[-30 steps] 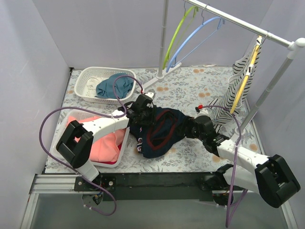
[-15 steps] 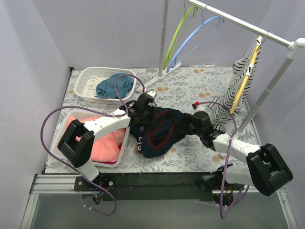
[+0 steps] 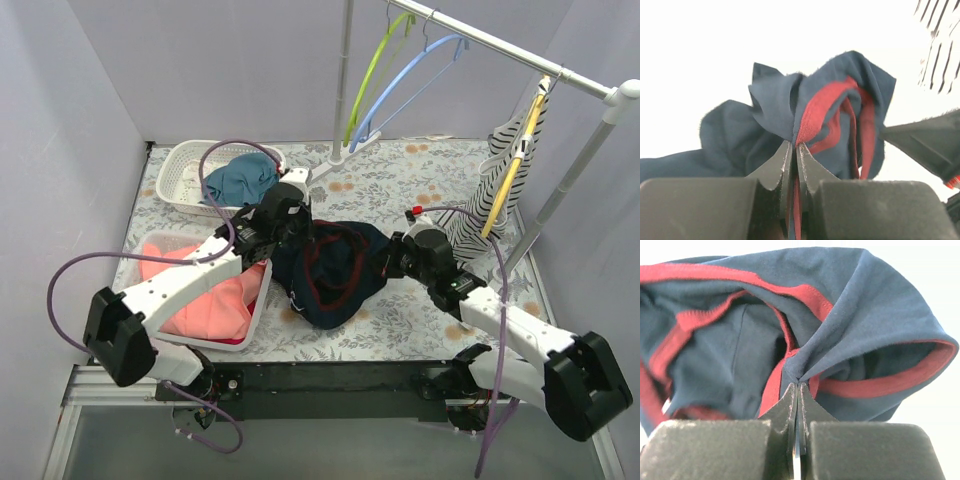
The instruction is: Place the tank top on the hanger
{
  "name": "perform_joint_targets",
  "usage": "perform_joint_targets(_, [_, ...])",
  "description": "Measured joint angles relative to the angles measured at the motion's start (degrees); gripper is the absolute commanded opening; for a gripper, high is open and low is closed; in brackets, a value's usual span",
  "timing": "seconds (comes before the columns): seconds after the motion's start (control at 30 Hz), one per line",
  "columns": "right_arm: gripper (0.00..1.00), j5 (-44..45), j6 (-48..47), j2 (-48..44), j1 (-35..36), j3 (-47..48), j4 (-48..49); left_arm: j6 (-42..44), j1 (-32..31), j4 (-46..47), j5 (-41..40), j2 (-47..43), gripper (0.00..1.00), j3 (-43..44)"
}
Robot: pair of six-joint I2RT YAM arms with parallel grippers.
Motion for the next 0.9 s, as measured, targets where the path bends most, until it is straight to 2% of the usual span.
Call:
perform_joint_targets(0.23, [0.01, 3.54, -0.44, -13.0, 6.64, 6.1, -10.8, 3.82, -0.09, -2.29, -9.09, -10.21, 0.0, 3.3])
perform_joint_targets(0.4, [0.01, 6.84, -1.99, -16.39, 8.87, 14.99, -20.06, 7.19, -0.09, -4.11, -14.27, -13.2, 0.0, 7.63])
perform_joint_targets(0.53, [0.01, 9.31, -4.52, -17.0, 8.96, 22.91, -26.32, 8.83, -0.09, -5.66, -15.41, -13.14, 0.0, 10.45])
perform_joint_targets(0.67, [0.01, 12.46, -8.41, -14.58, 8.96, 36.61, -32.85, 9.7, -0.09, -7.34, -14.14, -11.85, 0.0, 14.97])
perform_joint_targets(0.9, [0.01, 16.61, -14.69, -6.34, 8.96, 65.59, -38.34, 10.99, -0.09, -3.91, -9.09, -8.7, 0.0, 31.45])
